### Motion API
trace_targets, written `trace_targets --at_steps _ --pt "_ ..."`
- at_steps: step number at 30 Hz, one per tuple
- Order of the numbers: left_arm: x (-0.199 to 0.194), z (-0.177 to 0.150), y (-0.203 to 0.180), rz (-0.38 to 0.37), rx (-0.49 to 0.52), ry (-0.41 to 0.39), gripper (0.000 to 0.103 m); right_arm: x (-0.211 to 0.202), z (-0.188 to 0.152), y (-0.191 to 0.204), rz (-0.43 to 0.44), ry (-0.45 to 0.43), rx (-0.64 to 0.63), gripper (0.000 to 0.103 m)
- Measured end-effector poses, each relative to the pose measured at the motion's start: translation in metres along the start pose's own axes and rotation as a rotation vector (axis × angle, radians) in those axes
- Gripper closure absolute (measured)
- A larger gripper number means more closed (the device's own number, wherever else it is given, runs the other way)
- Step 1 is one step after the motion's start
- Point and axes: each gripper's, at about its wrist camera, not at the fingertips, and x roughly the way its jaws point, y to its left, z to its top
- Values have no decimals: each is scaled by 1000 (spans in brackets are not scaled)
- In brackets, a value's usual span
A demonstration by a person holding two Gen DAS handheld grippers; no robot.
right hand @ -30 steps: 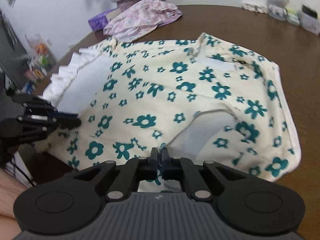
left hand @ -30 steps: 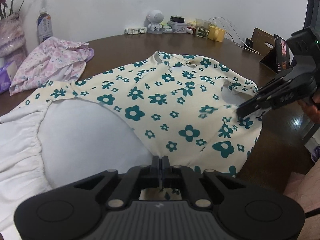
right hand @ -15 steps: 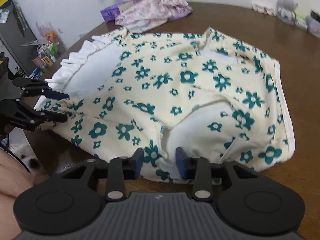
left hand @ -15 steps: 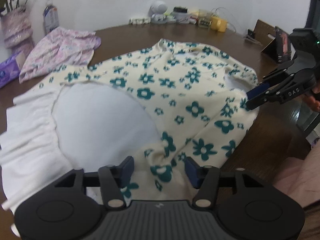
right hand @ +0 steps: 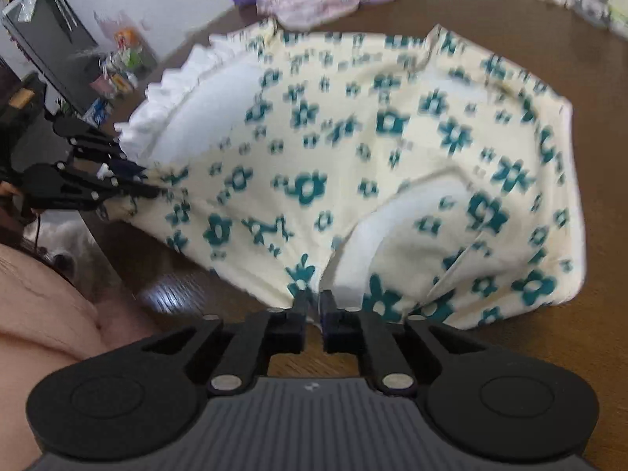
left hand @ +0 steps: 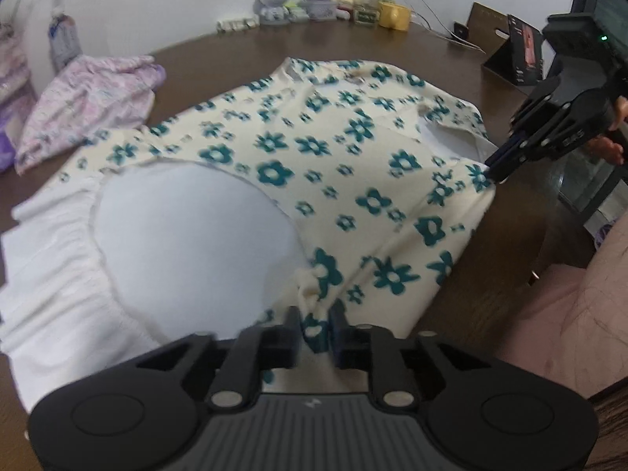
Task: Fold clothes
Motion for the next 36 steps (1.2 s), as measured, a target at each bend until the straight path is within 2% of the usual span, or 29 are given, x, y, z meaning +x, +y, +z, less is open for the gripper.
trace_targets --at_steps 1,2,4,6,8,10,12,14,18,21,23,26,29,31,36 --pt "-3 4 2 8 -5 -27 67 -10 3 -1 1 -46 3 89" --pt "-6 10 2 11 -17 -66 64 -18 7 -3 -9 -101 15 80" --pt "-5 27 4 17 -52 -125 63 -23 18 -9 -91 -200 46 69" --pt "4 48 8 15 -107 -145 62 -20 32 -16 -199 -275 75 69" --pt "14 66 11 30 -121 -158 62 -8 45 -24 -267 -312 85 69" --pt "27 79 15 54 -134 -157 62 11 51 -30 -307 -278 80 69" --pt "39 85 22 38 -157 -147 62 31 50 -37 -323 -197 86 71" --pt "52 83 30 32 -192 -126 62 37 44 -35 -353 -204 28 72" --pt "67 78 41 29 -199 -115 62 32 48 -41 -311 -243 92 71" --pt "70 85 47 55 -178 -153 62 36 64 -37 -292 -278 92 71" --pt "73 93 55 57 -196 -164 63 45 86 -31 -288 -284 75 71" --pt "87 105 65 93 -169 -144 63 60 119 -25 -283 -280 42 71" --pt "103 107 74 140 -147 -114 69 82 141 -25 -291 -245 38 71" --pt "106 107 78 143 -136 -128 70 96 147 -28 -307 -213 35 71" --pt "115 115 86 145 -124 -158 70 103 151 -37 -344 -241 28 70"
